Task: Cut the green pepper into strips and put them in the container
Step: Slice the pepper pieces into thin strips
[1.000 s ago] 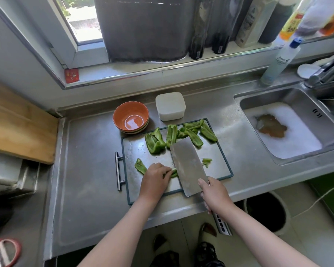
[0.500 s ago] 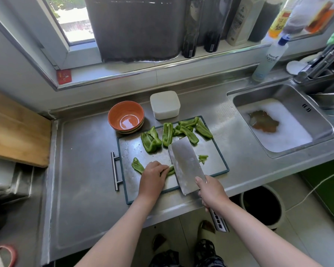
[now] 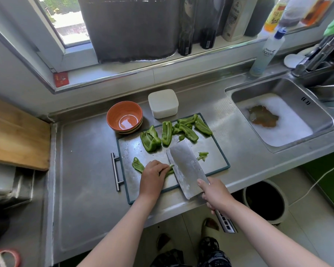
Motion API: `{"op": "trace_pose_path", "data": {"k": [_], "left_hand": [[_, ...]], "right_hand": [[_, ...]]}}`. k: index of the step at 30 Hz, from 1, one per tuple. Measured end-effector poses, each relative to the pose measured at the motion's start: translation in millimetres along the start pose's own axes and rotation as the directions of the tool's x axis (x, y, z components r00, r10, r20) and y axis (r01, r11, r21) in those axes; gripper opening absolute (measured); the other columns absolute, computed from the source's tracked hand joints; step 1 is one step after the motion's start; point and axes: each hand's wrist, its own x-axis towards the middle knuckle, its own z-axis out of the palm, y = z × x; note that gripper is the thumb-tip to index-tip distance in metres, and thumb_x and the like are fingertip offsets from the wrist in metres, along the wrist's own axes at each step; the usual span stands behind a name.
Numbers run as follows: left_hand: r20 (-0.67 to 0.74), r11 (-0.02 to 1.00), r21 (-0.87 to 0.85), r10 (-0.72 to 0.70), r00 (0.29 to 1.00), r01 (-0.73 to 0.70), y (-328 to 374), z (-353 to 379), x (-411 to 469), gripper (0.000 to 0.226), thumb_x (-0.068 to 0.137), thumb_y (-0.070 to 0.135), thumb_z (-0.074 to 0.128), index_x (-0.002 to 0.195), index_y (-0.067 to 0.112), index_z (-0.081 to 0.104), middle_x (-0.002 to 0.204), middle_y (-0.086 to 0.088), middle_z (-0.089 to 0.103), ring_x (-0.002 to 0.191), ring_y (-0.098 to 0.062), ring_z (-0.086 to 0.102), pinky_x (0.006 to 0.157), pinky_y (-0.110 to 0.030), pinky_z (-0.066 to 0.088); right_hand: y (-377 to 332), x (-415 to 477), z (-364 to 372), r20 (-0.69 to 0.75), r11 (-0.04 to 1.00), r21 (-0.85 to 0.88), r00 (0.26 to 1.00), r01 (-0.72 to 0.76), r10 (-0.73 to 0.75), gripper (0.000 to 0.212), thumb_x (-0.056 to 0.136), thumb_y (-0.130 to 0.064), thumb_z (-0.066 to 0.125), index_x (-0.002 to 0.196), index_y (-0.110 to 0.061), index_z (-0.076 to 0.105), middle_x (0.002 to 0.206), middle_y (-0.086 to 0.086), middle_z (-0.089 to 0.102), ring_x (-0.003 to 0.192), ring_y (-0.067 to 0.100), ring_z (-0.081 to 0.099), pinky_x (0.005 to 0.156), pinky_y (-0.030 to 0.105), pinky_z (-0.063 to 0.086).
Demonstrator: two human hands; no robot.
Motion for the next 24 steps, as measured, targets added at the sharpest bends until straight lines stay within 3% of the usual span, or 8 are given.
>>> {"op": "trace_pose_path", "data": {"k": [5,12,15,21,24], "left_hand": [[-0.019,1.0,0.023,0.019,1.0,-0.018,-1.3,-3.1,-3.5,0.006,0.084,0.012,0.077,0.089,0.013,0.078,0.08,0.004,0.069,0.076,-0.011,0.061,0.073,-0.018,0.046],[-0.002,0.999,-0.036,-0.026,1.0,0.025,-3.4,-5.3,-3.4,0.008,0.084,0.009,0.076,0.09,0.013,0.079,0.084,0.006,0.07,0.077,-0.006,0.062,0.075,-0.004,0.042],[0.009,0.998,-0.045,-0.05,0.999,0.051,-3.0,-6.2,-2.0,0.007,0.085,0.011,0.076,0.09,0.014,0.08,0.082,0.006,0.069,0.075,-0.006,0.061,0.073,-0.004,0.041],[-0.003,0.997,-0.023,-0.078,0.997,0.078,-4.5,-5.3,-4.8,0.006,0.086,0.017,0.075,0.09,0.018,0.08,0.078,0.008,0.067,0.075,-0.007,0.058,0.07,-0.007,0.039],[-0.019,0.998,0.019,-0.064,0.998,0.065,-4.3,-6.8,-4.6,0.005,0.085,0.018,0.076,0.087,0.021,0.08,0.074,0.008,0.068,0.072,-0.008,0.055,0.066,-0.015,0.038]], "right_hand": [[0.5,2.6,0.4,0.008,1.0,0.003,1.0,-0.012,0.012,0.024,0.106,-0.034,0.043,0.108,-0.016,0.059,0.062,0.001,0.045,0.036,0.01,0.036,0.042,0.024,0.039],[-2.5,3.5,0.9,0.043,0.998,0.037,0.998,-0.056,0.055,0.024,0.106,-0.033,0.044,0.111,-0.015,0.059,0.061,0.001,0.044,0.036,0.011,0.033,0.042,0.023,0.035],[-5.9,9.4,3.3,0.051,0.996,0.039,0.996,-0.079,0.077,0.031,0.105,-0.034,0.044,0.116,-0.008,0.058,0.06,0.0,0.043,0.036,0.012,0.031,0.041,0.021,0.035],[2.3,3.6,2.1,0.093,0.995,0.04,0.992,-0.087,0.083,0.025,0.106,-0.035,0.043,0.113,-0.017,0.058,0.058,-0.002,0.043,0.037,0.012,0.031,0.041,0.023,0.035],[-1.2,8.8,5.0,0.107,0.994,0.04,0.989,-0.104,0.099,0.026,0.106,-0.036,0.043,0.113,-0.015,0.057,0.055,-0.003,0.041,0.037,0.012,0.031,0.041,0.022,0.035]]}}
